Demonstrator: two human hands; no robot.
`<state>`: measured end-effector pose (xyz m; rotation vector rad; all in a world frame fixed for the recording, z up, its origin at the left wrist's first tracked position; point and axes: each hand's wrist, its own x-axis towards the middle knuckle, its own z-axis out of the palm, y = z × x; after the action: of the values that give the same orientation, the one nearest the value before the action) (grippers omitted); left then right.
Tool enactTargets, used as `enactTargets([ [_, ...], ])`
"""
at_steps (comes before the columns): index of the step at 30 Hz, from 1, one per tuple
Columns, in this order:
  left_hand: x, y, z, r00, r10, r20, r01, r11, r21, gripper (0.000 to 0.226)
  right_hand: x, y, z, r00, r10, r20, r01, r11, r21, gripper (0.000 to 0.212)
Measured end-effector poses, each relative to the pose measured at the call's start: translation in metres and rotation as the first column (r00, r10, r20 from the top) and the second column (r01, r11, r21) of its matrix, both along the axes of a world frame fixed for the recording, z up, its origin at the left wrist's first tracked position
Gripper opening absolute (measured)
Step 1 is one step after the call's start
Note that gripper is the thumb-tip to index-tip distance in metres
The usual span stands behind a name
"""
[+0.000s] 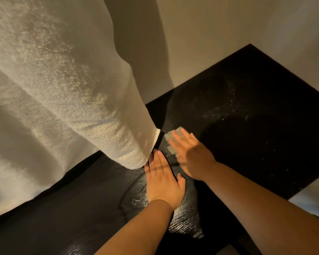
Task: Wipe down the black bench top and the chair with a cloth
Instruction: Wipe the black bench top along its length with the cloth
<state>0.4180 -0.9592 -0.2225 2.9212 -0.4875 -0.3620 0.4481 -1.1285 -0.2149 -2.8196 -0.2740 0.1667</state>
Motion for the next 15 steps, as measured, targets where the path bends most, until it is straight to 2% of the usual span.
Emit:
enactTargets([
  [2, -0.001, 0.0, -0.002, 1.0, 0.005, 0.007, -0.005, 1.0, -0.019, 0.099, -0.025, 0.0, 0.004, 0.996, 0.091, -0.011, -0.091, 0.996, -0.011, 0.069],
  [5, 0.0, 0.0, -0.003, 1.0, 0.01, 0.012, -0.009, 1.0, -0.026, 0.099, -0.054, -0.009, 0.007, 0.978, 0.178, -0.112, -0.181, 0.983, -0.014, 0.066],
  [8, -0.001, 0.001, -0.003, 0.999, -0.007, 0.033, 0.007, 1.0, -0.008, 0.101, -0.03, -0.028, 0.007, 0.975, 0.218, -0.048, -0.222, 0.967, -0.128, 0.053],
  [9, -0.001, 0.001, -0.003, 0.999, -0.009, 0.036, 0.01, 1.0, -0.002, 0.101, -0.012, -0.034, 0.008, 0.988, 0.155, -0.025, -0.157, 0.974, -0.161, 0.053],
  [12, -0.001, 0.001, -0.001, 1.0, -0.002, 0.031, 0.002, 1.0, 0.002, 0.1, 0.036, -0.042, 0.011, 0.995, -0.09, -0.047, 0.085, 0.99, -0.11, 0.067],
  [14, -0.001, 0.0, -0.001, 0.999, 0.004, 0.038, -0.004, 1.0, 0.001, 0.1, 0.055, -0.027, 0.008, 0.982, -0.185, -0.048, 0.183, 0.982, -0.041, 0.065],
  [15, -0.002, 0.0, -0.001, 0.999, 0.003, 0.039, -0.003, 1.0, 0.006, 0.1, 0.061, -0.015, 0.007, 0.982, -0.179, -0.062, 0.179, 0.984, -0.017, 0.066],
])
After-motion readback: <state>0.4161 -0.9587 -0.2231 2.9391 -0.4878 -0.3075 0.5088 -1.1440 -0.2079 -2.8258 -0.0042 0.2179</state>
